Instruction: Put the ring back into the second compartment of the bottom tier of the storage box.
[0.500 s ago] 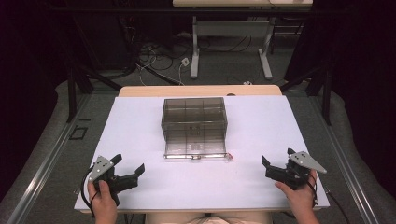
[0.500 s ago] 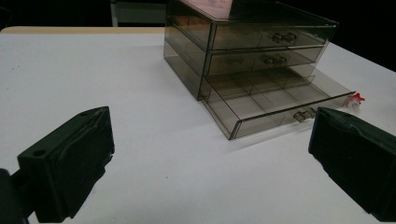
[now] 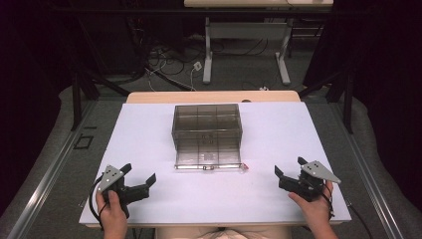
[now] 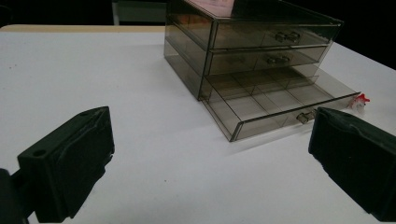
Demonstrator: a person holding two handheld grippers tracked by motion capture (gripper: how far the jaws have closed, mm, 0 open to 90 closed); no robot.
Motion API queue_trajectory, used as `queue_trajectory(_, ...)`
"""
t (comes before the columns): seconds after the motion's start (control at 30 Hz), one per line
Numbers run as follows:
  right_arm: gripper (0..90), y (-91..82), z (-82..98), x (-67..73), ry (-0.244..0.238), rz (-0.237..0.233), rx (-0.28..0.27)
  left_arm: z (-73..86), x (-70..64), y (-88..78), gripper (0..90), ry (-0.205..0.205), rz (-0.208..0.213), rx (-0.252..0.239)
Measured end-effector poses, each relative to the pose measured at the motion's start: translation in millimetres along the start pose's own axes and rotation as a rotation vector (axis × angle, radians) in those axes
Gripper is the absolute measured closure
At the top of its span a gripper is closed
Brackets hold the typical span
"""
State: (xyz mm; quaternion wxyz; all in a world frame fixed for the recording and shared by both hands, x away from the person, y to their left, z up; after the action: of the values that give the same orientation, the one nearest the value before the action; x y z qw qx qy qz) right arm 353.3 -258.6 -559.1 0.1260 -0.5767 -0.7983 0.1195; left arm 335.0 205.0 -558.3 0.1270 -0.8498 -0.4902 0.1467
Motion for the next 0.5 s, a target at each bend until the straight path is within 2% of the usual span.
queue_trajectory(0.17,15.9,2.7,-1.1,2.5,-0.010,-0.012,-0.006,0.3,0.3,-0.5,0.5,0.001,0.001,0.001)
queue_trajectory(0.2,16.4,2.9,-0.4,3.7,-0.008,-0.015,0.008,0.6,0.2,-0.7,0.5,0.000,0.000,0.001)
queue_trajectory(0.5,24.8,11.8,-1.5,12.7,-0.030,-0.049,0.014,3.8,1.8,-4.0,0.5,0.000,-0.010,0.014)
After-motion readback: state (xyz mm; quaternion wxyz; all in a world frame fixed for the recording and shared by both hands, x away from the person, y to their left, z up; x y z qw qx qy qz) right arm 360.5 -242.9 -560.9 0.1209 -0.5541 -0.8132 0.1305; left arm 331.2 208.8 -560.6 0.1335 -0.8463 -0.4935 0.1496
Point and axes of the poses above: each handheld gripper's, and its own axes: y roughly forward along the jaws, z roughly out of its underside, x roughly to its left, the point moved 8 cm from there along y, roughly forward along the jaws, and after that the axes turned 3 degrees about y, right-handed, at the moved point
